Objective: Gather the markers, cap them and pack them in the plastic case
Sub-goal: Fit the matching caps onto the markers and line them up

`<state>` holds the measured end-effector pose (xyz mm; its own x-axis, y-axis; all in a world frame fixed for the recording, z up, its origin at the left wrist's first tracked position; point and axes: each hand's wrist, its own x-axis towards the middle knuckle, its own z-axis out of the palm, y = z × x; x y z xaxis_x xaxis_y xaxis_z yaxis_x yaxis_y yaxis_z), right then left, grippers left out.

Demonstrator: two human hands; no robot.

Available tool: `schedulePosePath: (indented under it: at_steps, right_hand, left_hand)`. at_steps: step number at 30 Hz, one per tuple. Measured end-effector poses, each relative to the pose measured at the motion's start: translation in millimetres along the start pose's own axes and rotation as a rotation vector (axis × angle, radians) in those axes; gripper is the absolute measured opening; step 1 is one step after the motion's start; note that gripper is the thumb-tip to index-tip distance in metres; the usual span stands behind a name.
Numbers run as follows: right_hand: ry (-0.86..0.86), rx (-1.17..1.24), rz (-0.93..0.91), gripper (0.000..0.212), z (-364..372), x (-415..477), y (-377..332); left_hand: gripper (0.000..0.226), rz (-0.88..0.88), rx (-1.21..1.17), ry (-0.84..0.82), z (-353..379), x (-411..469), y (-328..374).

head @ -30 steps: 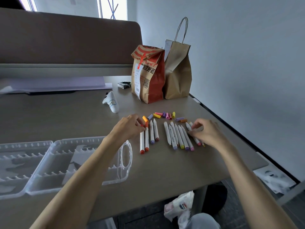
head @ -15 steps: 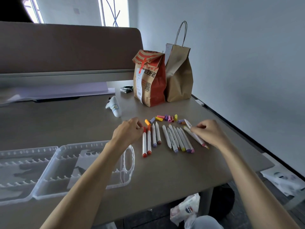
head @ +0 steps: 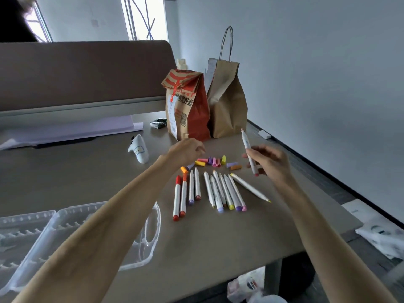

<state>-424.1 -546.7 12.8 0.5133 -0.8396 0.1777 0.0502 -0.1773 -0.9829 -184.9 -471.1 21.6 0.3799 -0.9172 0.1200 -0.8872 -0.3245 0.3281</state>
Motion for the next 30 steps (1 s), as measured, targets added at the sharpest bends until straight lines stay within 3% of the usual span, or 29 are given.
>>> schedulePosePath:
  at_steps: [5, 12, 17, 21, 25, 30]
  right_hand:
    - [-0.032, 0.013, 0.013, 0.012, -0.7, -4.0, 2.5]
    - [-0.049, 0.025, 0.054, 0.021, -3.9, -4.8, 1.4]
    - [-0.08, 0.018, 0.051, 0.02, -3.4, -7.3, 0.9]
    - [-0.106, -0.018, -0.001, 0.016, -2.3, -10.9, 0.0]
    - [-0.158, -0.086, -0.188, 0.01, 7.1, -19.3, 2.3]
    - [-0.185, 0.036, -0.312, 0.009, 35.4, -29.6, -7.5]
  left_hand:
    - [0.012, 0.02, 0.148, -0.068, 8.0, 20.9, 3.5]
    - [0.007, 0.031, 0.132, -0.162, 6.0, 28.1, -3.9]
    - [0.009, 0.024, 0.14, -0.143, 6.6, 22.9, -2.3]
    - [0.009, 0.02, -0.202, -0.07, -5.9, -6.8, 2.6]
    - [0.001, 0.034, -0.608, 0.057, -18.5, -61.7, 2.2]
    - [0.011, -0.03, -1.029, 0.134, -24.1, -115.5, -4.7]
